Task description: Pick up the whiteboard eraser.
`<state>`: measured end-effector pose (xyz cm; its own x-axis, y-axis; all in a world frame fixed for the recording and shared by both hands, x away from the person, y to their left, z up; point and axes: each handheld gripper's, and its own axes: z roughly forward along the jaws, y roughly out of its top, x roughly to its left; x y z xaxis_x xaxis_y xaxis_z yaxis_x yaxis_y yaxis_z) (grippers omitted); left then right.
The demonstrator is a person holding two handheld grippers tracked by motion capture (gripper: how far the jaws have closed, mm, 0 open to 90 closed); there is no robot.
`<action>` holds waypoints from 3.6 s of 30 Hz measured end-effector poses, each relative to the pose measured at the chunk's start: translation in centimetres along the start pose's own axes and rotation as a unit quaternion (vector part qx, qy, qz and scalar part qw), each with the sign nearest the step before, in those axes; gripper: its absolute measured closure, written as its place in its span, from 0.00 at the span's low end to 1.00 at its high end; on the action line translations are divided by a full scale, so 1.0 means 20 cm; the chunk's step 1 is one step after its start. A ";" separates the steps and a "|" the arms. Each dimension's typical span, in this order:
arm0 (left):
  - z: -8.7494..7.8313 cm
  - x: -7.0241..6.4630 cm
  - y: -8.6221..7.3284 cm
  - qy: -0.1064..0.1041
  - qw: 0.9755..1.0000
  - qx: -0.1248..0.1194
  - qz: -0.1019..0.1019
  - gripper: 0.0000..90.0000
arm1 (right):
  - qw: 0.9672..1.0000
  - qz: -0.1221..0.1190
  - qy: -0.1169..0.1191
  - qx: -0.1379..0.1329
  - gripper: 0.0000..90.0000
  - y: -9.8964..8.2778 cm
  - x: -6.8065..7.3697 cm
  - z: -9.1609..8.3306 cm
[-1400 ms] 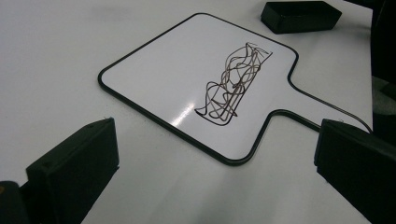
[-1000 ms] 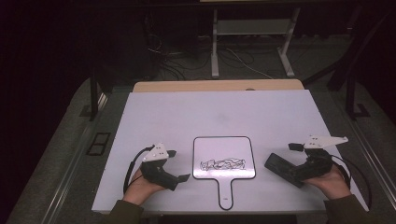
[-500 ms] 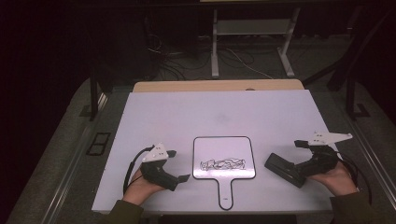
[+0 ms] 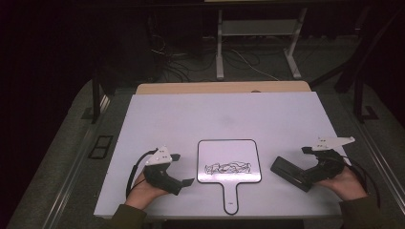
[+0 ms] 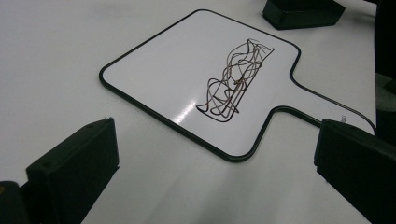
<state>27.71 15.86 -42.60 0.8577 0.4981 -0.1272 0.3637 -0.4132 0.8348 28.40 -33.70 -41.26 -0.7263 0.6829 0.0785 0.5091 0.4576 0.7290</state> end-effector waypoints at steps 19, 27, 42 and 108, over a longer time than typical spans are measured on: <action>0.00 0.00 0.00 -0.004 1.000 0.001 0.002 0.00 | 0.997 -0.024 0.001 0.075 0.06 -0.02 0.03 0.06; 0.00 0.00 0.00 -0.005 1.000 0.001 0.000 0.00 | 0.994 -0.035 -0.005 0.103 0.18 -0.02 0.05 0.08; 0.00 0.00 0.00 -0.004 1.000 0.004 0.003 0.00 | 0.989 -0.051 -0.007 0.137 0.35 -0.01 0.08 0.10; 0.01 0.00 0.00 -0.009 1.000 0.003 0.004 0.00 | 0.996 -0.034 0.040 0.078 0.43 0.22 0.07 0.09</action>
<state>27.77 15.65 -42.72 0.8666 0.4817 -0.1301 0.3594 -0.4218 0.8324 30.50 -29.77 -39.16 -0.7925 0.6029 0.0917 0.5189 0.5876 0.6208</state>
